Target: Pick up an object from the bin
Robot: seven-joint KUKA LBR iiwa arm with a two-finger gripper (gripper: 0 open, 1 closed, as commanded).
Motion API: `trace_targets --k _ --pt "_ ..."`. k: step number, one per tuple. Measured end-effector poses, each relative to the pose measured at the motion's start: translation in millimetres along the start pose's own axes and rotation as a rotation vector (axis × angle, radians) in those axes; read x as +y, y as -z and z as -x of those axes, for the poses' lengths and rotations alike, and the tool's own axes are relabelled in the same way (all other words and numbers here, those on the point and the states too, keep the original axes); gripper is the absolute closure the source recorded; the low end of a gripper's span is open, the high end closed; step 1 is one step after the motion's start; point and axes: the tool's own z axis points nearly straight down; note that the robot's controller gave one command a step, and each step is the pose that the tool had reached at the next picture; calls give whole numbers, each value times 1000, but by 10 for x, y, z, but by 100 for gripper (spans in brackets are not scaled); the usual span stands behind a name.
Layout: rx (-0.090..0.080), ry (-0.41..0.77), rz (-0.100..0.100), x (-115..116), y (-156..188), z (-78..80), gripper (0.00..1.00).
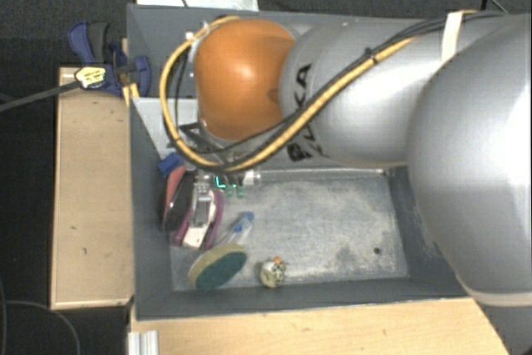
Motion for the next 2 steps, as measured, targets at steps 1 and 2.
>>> trace_targets --k 1,2 --pt "-3 -132 -1 -101 -646 -49 0" --pt "-5 -84 0 -489 -863 -419 0"
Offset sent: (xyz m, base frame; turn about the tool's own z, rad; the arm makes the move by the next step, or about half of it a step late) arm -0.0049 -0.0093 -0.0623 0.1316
